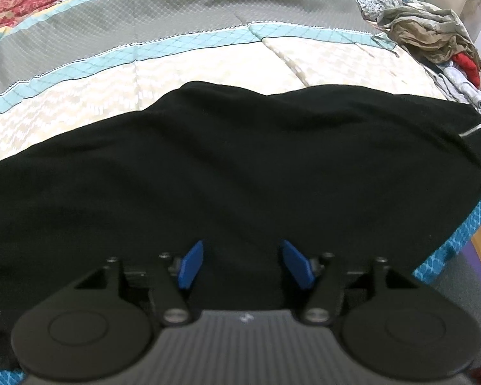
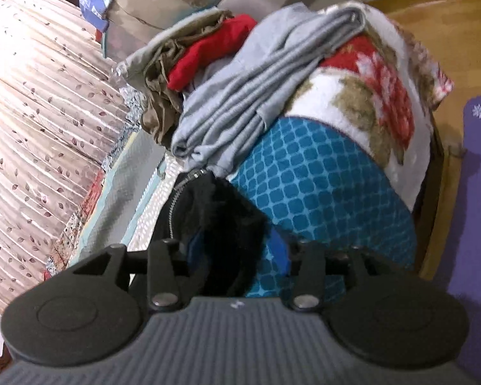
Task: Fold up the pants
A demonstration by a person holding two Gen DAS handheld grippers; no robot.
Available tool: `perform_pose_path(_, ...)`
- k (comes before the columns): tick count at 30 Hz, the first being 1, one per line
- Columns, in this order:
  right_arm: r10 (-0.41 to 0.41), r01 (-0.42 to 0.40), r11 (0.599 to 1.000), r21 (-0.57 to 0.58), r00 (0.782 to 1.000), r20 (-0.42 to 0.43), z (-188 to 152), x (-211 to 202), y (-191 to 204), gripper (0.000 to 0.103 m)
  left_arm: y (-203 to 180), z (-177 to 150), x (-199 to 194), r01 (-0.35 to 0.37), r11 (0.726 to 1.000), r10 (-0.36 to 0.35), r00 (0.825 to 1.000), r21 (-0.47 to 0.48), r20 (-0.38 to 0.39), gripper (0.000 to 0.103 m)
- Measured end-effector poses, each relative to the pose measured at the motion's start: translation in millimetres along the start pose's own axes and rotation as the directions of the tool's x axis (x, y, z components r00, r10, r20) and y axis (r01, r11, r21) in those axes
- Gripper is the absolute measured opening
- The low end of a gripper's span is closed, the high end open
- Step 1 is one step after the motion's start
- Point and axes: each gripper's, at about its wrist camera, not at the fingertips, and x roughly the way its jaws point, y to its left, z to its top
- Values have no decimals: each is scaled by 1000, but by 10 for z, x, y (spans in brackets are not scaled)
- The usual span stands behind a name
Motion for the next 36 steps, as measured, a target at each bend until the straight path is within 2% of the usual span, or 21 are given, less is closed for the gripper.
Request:
perform_pose_path(9,38,-36,995,97,999,-14,53,30,-97,50,-8,-25,16,-6,1000,6,1000,-5,-3,58)
perform_pose_path(11,65,-63,994,89,998,-19,59,7,-40,49,-8,-26,13,-5,1000,5,1000,-6,-2,59)
perform_pose_path(15,51,-50,998,42,999,-15,47,16,58,50,8,-28,15,-2,1000,2,1000,-9,-2,59)
perform_pose_path(19,59,-57,994,97,998,-17,28,104,-40,50,12,-38,17,-1,1000,1,1000,-7,0,60)
perform_pose_path(20,58,-56,993,105,998,-16,28,94,-35,49,12,-37,17,-1,1000,1,1000,-7,-1,60)
perform_pose_path(21,52,-50,994,100,999,-16,34,73,-6,31,12,-37,16,-2,1000,2,1000,-7,-1,60)
perform_pose_path(22,58,-57,996,72,998,-17,39,48,48,27,12,-37,17,-1,1000,1,1000,-8,-1,60)
perform_pose_path(25,48,-48,998,-33,999,1,28,-34,231,25,12,-35,24,-2,1000,2,1000,-7,-3,60)
perform_pose_path(29,53,-50,993,-103,998,26,-11,-155,457,24,32,-27,2,6,1000,-6,1000,-20,1,60)
perform_pose_path(33,128,-123,970,-212,992,11,-126,-293,818,24,129,-16,-96,54,996,-52,998,-75,27,60)
perform_pose_path(36,193,-198,930,-309,980,-47,-312,-337,1165,24,195,1,-195,92,989,-85,994,-116,63,60)
